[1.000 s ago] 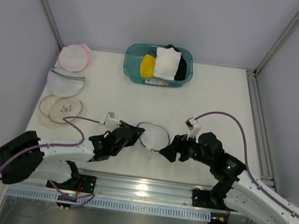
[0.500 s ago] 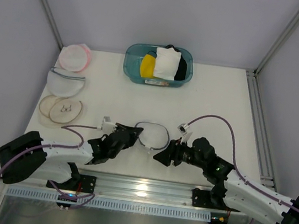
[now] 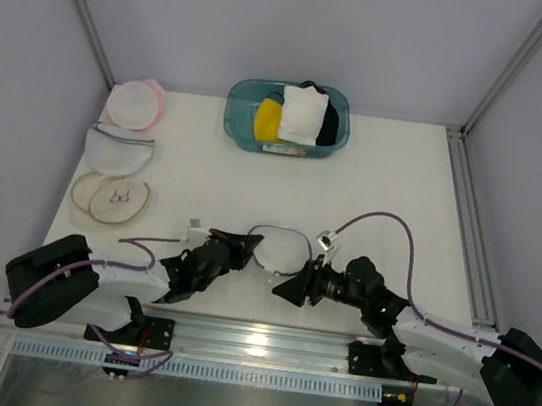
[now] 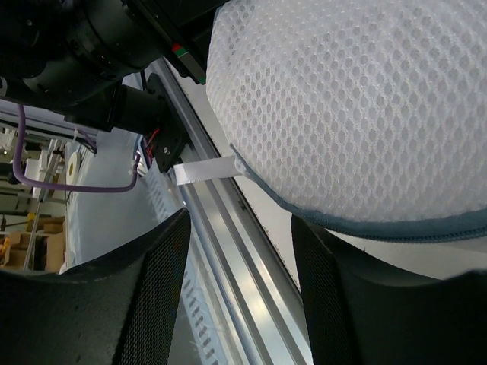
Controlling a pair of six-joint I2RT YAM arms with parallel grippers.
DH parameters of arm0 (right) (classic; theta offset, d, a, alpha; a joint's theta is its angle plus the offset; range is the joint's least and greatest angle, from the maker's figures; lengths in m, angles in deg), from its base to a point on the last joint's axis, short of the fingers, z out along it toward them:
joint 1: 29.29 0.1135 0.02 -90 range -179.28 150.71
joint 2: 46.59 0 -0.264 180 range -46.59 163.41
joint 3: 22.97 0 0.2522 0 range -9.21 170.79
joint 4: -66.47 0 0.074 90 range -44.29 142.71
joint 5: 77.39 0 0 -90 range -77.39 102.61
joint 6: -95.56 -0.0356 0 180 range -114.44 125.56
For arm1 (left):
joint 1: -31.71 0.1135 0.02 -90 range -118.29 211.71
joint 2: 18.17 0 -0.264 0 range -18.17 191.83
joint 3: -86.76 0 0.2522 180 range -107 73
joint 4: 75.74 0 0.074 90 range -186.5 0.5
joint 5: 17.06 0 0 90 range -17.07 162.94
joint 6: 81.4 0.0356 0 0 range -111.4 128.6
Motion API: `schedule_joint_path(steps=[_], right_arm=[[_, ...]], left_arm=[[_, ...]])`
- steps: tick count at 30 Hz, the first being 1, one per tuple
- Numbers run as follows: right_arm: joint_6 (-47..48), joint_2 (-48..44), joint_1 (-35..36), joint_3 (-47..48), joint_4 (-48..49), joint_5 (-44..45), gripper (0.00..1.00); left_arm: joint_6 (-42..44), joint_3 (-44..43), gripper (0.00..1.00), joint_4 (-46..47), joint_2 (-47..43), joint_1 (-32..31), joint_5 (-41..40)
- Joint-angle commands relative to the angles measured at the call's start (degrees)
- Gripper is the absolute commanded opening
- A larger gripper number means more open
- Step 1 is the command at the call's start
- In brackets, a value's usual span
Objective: Unzip the laundry bag and remove the bra
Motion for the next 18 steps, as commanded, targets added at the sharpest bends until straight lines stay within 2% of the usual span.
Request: schedule_joint_path(steps=[1, 8, 13, 16, 18], right_arm=[[-0.72, 2.85, 0.18, -0.8, 11.71, 0.88, 0.59], [-0.81, 5.07, 0.18, -1.41, 18.66, 3.96, 0.53], [0.33, 1.03, 0.18, -1.94, 16.12, 6.77, 0.47], [1.21, -2.4, 0.18, -2.03, 11.9, 8.97, 0.38], [1.83, -4.76, 0.18, -2.03, 8.74, 10.29, 0.28]], left_arm=[[-3.3, -0.45, 0.0, 5.88, 2.69, -0.55, 1.52], [-4.98, -0.45, 0.0, 8.8, 6.3, -2.14, 1.0], [-5.51, 0.34, 0.0, 9.5, 6.74, -2.31, 1.08], [-5.6, 0.43, 0.0, 9.94, 6.83, -2.4, 1.26], [-5.51, 0.43, 0.0, 10.12, 7.09, -2.4, 1.26]])
